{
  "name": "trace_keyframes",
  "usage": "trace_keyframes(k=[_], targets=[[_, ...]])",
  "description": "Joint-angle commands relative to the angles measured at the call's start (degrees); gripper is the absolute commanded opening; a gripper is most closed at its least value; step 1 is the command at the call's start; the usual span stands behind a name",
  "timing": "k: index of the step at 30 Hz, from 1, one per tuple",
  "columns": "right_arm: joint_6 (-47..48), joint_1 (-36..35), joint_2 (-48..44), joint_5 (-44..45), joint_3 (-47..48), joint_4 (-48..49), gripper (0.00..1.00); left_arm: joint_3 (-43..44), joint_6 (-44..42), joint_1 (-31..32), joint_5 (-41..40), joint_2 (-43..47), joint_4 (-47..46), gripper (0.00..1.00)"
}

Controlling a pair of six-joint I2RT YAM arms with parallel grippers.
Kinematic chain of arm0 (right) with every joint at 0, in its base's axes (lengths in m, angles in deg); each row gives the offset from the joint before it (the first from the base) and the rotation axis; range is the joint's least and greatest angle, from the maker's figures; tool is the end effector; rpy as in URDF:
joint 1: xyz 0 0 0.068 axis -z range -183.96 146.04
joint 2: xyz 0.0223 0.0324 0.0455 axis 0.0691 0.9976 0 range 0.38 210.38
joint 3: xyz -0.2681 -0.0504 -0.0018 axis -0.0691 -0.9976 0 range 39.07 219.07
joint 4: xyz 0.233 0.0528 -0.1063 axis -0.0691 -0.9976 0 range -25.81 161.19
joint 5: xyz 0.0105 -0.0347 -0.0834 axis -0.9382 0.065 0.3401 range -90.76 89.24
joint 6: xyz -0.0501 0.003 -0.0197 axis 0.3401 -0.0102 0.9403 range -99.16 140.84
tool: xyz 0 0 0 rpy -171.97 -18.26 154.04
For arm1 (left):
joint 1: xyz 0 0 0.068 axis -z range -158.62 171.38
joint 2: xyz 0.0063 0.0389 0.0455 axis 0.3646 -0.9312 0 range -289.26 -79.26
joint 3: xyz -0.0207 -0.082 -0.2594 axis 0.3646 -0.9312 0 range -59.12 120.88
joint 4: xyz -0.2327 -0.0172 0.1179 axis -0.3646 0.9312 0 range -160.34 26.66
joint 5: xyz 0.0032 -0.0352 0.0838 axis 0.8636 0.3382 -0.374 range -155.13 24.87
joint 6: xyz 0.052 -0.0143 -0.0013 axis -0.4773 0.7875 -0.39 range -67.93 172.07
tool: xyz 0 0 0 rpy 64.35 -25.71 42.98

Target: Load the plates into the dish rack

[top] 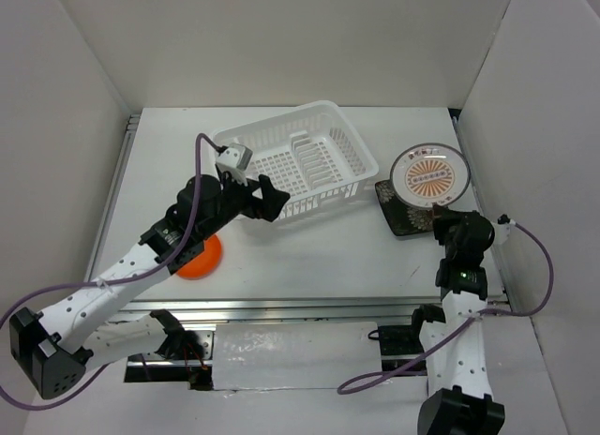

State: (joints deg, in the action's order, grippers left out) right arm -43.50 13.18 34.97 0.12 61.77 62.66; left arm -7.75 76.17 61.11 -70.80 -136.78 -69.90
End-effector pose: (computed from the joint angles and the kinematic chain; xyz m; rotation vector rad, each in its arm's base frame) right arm 0.1504 -0.0470 0.2333 1.2900 1.4815 0.5325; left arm 0.1845 -0.1487 0.3569 0.1605 1.7347 -0.7466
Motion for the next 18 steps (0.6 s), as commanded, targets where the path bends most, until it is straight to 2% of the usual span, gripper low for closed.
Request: trace_keyframes(k=[1,5,12,15,18], targets=[[2.89,0.43,-4.34,0.96,7.18,-0.33,0.0,5.83,-0.89,0.18,5.75,-2.5,-2.82,0.96],[7.54,0.43,-5.84,-2.55,10.78,-1.92,0.0,10.67,-0.02,0.18,10.24,-6.02,-2.38,0.95],[12.39,0.43,-10.41,-10.19,11.84,-0.62,0.0,16.81,0.6,0.18,19.38,-11.63,-6.87,0.94],[13.09,0.43,-12.08,-18.61,10.01,4.2,0.0,23.56,1.99,-0.52,22.01,-17.42,-3.02,0.89],[12.04,0.43,-12.79,-30.29,7.98,9.14,0.0,27.81,5.24,-2.1,30.59,-22.02,-2.99,0.8]])
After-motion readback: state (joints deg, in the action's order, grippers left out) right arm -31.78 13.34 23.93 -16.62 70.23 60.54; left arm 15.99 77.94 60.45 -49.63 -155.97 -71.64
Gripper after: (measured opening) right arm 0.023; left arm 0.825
